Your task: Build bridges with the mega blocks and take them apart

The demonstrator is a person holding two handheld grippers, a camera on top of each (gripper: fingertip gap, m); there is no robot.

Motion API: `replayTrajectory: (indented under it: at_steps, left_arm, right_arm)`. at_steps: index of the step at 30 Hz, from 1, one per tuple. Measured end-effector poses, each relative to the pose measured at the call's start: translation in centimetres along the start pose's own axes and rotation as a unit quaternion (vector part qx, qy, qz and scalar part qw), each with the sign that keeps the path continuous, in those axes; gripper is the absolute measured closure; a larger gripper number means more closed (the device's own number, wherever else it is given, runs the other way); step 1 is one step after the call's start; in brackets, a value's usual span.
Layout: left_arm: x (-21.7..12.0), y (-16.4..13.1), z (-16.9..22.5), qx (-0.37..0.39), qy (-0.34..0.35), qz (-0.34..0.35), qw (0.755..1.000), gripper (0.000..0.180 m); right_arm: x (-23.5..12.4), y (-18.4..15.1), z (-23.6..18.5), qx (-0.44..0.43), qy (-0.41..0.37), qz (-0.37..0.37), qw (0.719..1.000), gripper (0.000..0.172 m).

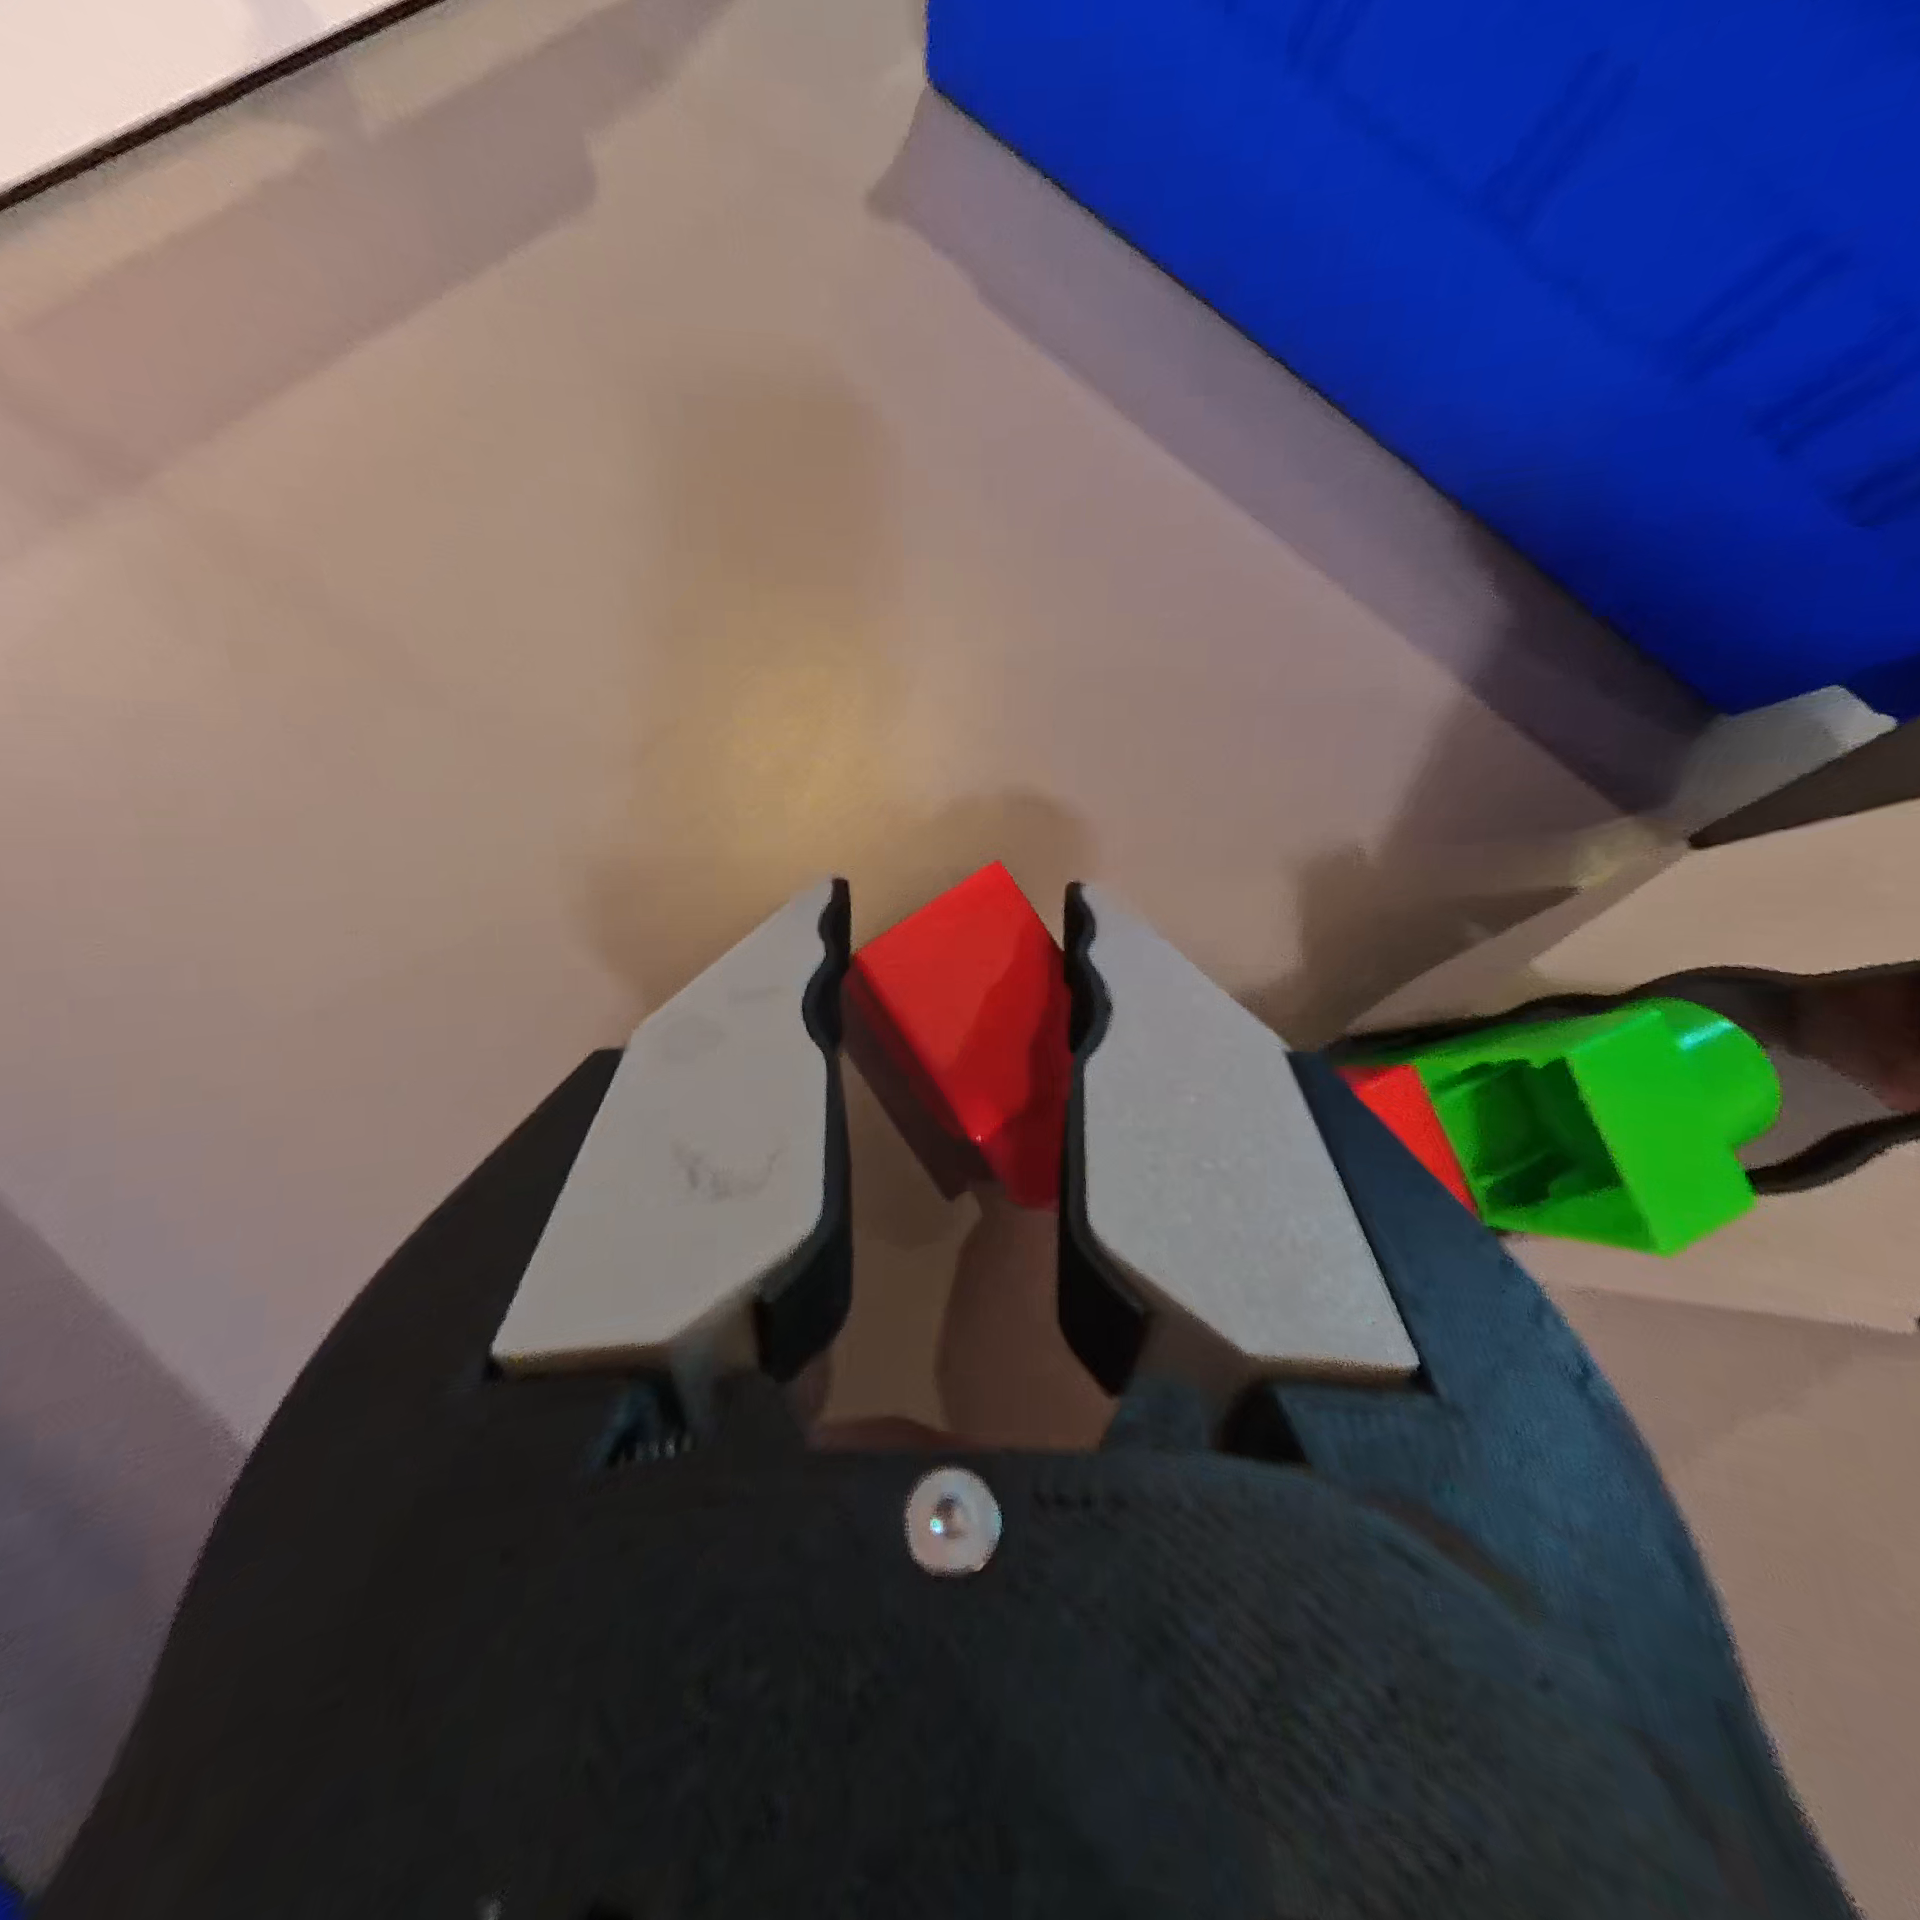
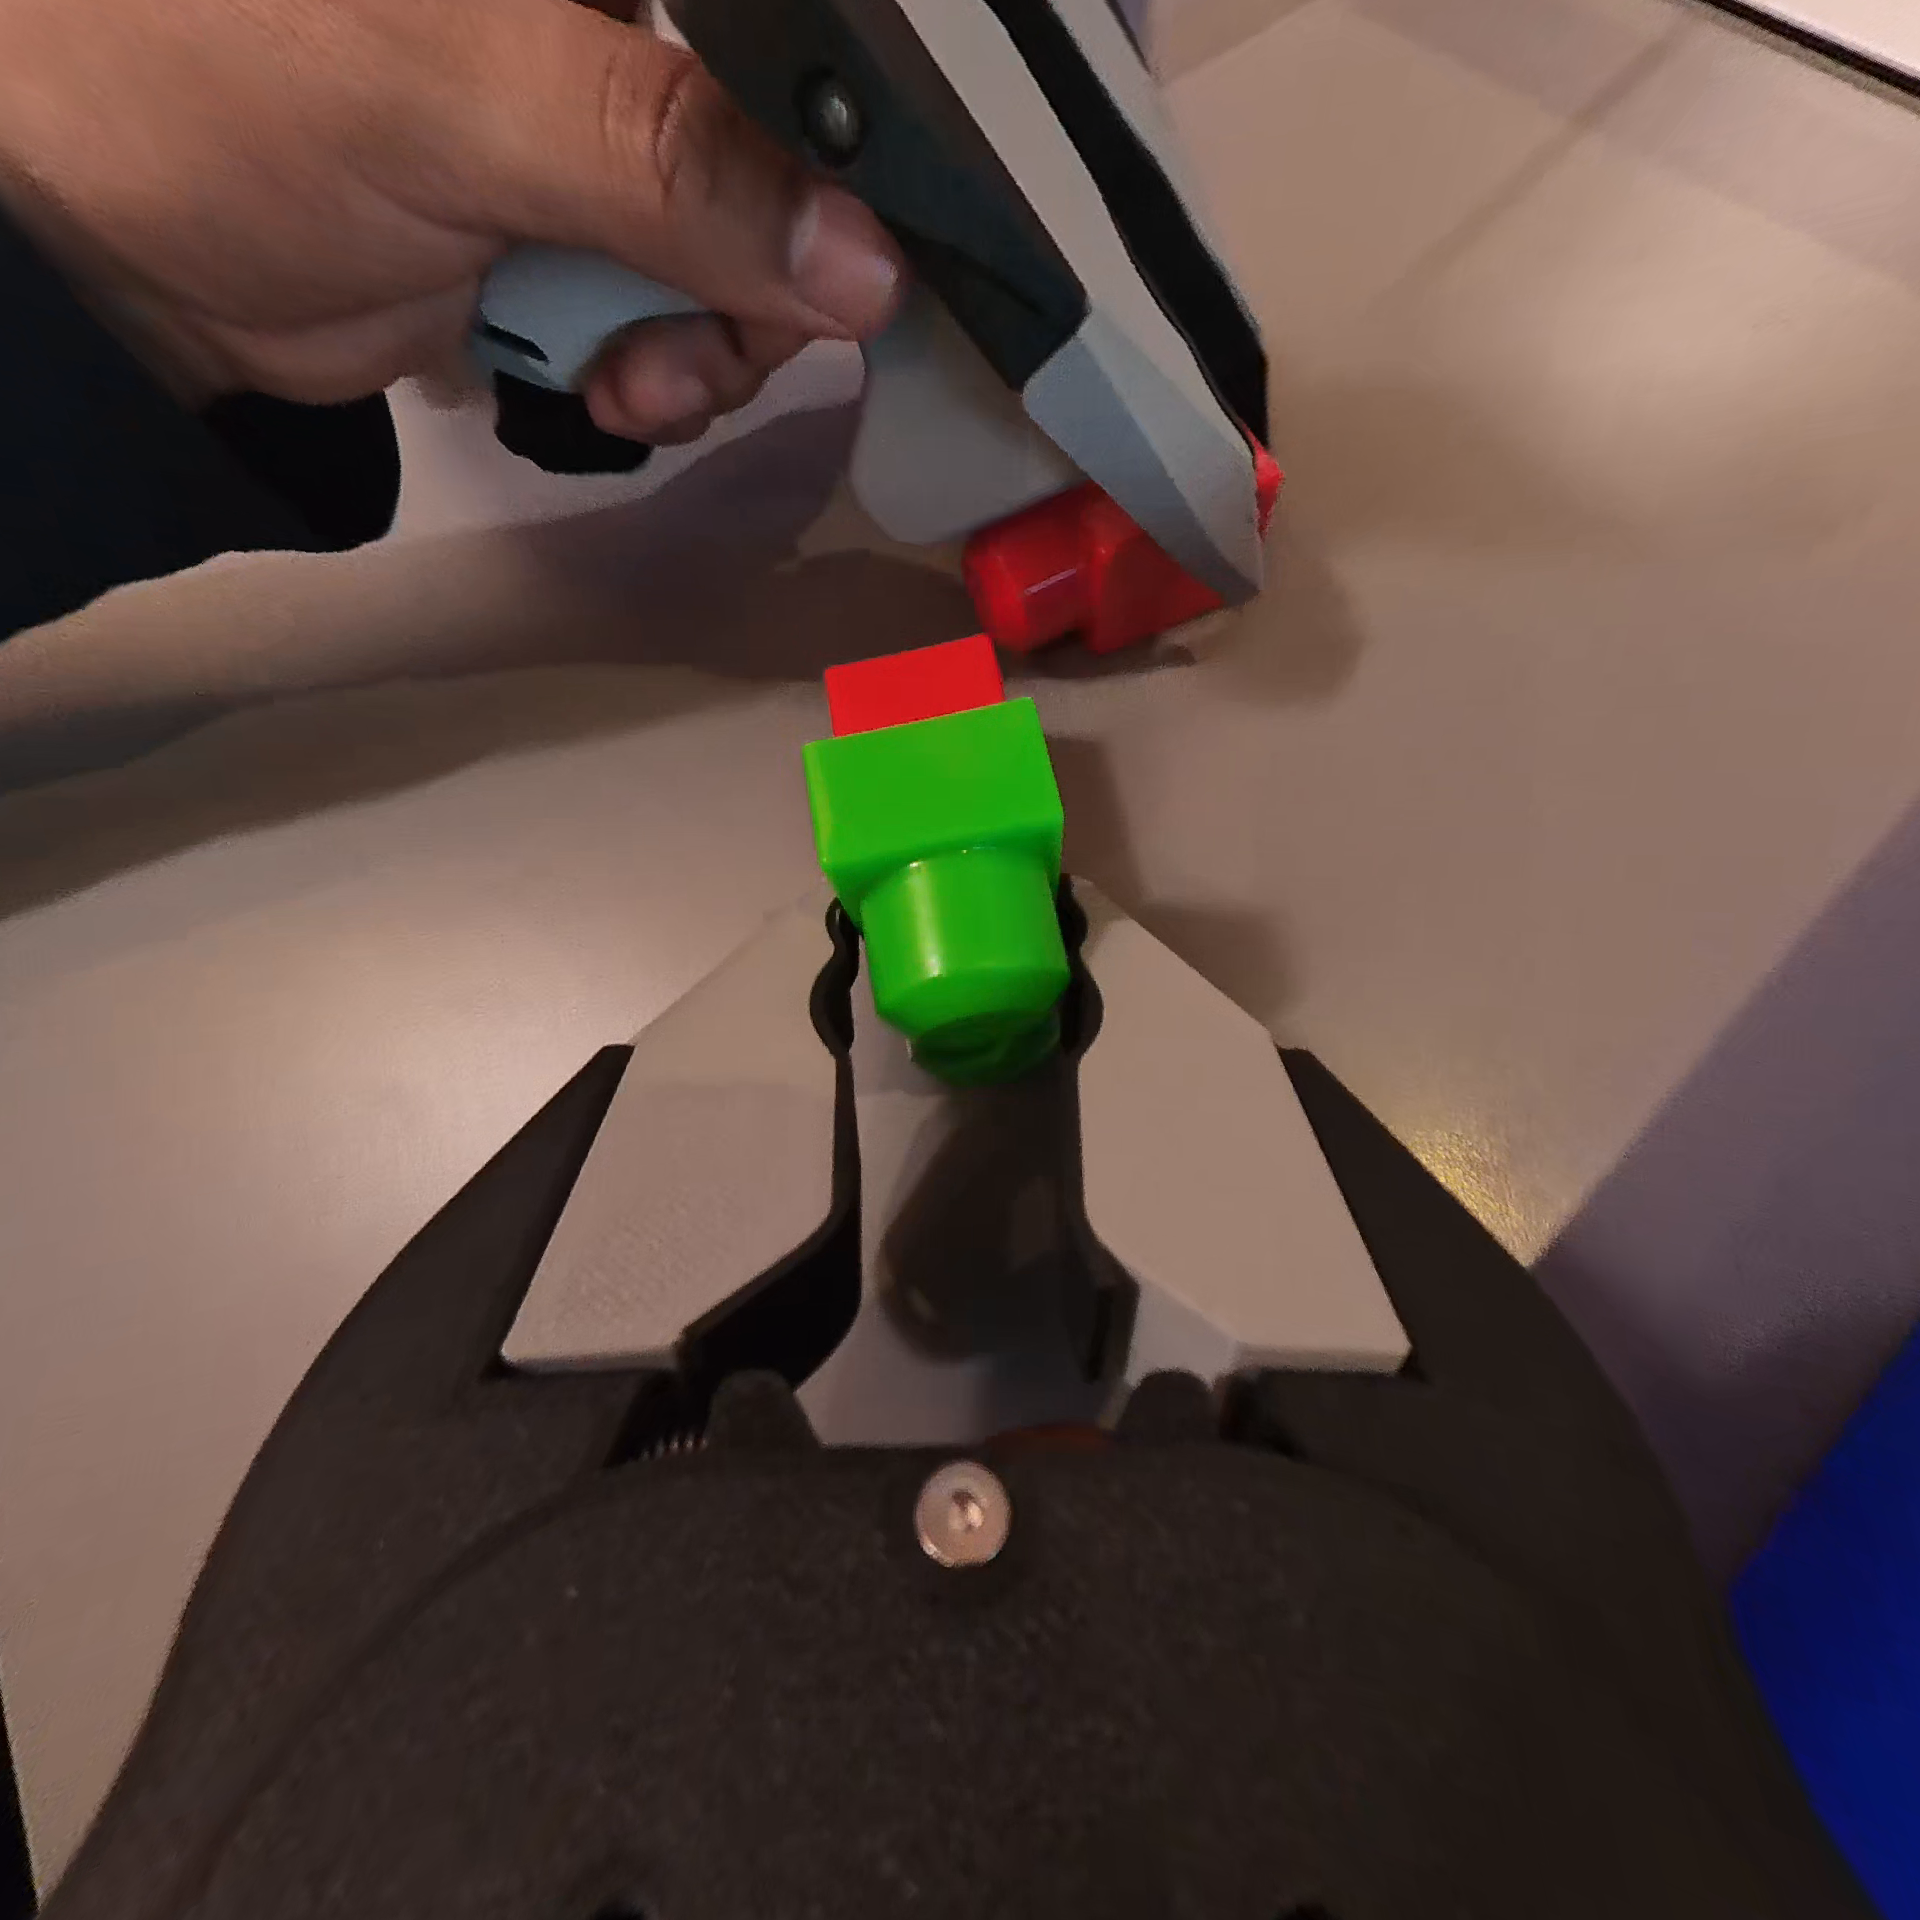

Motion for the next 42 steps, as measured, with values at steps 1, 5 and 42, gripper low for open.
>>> replayTrajectory:
  at_steps: [1,5,42]
  left_arm:
    - [-0.3,-0.2,-0.2,-0.001,0.011,-0.003,1.000,0.141]
    - [-2.5,-1.8,-0.6,0.005,0.074,-0.022,0.997,0.141]
    - [-6.9,-2.8,-3.8,0.096,0.292,-0.170,0.936,0.180]
  right_arm:
    - [-0.1,-0.1,0.0,-0.001,0.000,0.000,1.000,0.137]
    - [-0.3,-0.2,-0.4,-0.011,0.005,-0.004,1.000,0.137]
    - [-0.8,-0.1,-1.7,-0.017,0.032,0.010,0.999,0.138]
Point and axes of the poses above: each gripper's, where its closed fingertips meet, x out along the fingers, y out of its top, z = x × y across the jaws, the point moved 7 cm from there along -x, back along the fingers, and after that the axes turned 10 degrees about -y, right-handed, at the moved point
